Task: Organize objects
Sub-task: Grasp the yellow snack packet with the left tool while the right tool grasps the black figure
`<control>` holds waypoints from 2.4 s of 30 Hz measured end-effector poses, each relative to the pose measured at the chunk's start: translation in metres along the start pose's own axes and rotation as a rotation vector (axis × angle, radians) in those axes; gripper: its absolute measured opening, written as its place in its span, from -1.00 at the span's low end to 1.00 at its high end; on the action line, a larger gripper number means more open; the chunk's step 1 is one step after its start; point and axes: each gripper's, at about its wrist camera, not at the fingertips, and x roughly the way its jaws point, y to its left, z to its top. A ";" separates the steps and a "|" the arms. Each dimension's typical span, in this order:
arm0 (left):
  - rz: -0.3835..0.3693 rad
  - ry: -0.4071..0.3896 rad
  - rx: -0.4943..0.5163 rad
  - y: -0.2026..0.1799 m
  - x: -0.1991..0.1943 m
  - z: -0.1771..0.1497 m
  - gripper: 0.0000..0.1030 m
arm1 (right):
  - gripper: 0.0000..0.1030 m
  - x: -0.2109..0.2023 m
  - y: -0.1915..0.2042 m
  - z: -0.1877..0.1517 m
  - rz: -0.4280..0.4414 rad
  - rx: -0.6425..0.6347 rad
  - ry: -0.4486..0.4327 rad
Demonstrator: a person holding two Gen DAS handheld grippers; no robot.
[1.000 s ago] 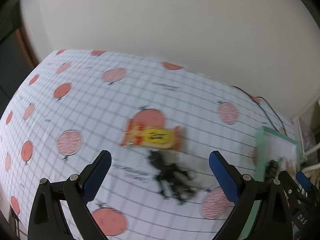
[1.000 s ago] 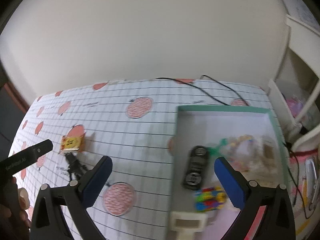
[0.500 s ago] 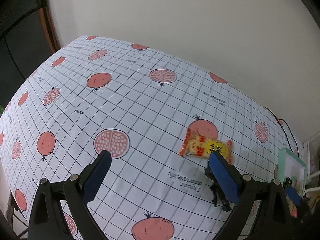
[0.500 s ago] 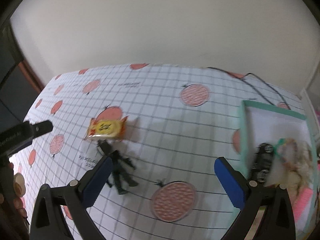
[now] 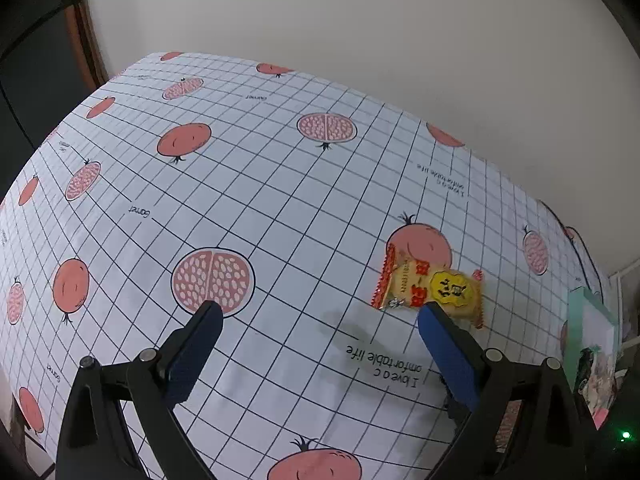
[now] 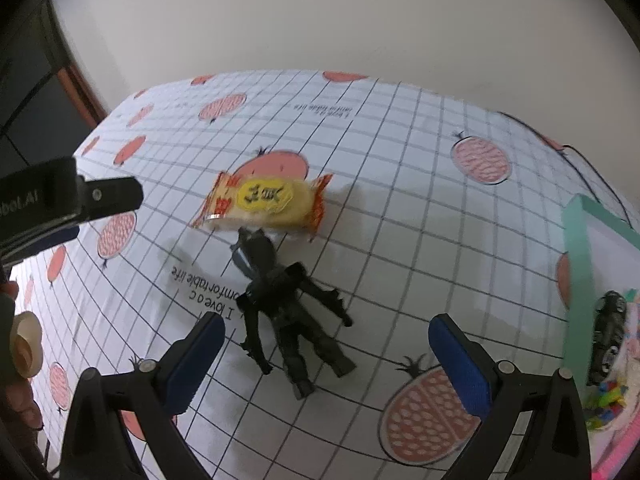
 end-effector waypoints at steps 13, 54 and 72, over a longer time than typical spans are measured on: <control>-0.007 0.027 0.001 0.005 0.024 -0.003 0.91 | 1.00 0.023 0.008 0.004 -0.038 -0.044 0.013; -0.046 -0.015 0.328 -0.082 0.048 0.001 0.91 | 0.45 0.005 -0.071 0.006 -0.180 0.119 -0.032; -0.068 -0.014 0.608 -0.125 0.081 0.018 0.90 | 0.45 0.004 -0.073 0.008 -0.180 0.118 -0.036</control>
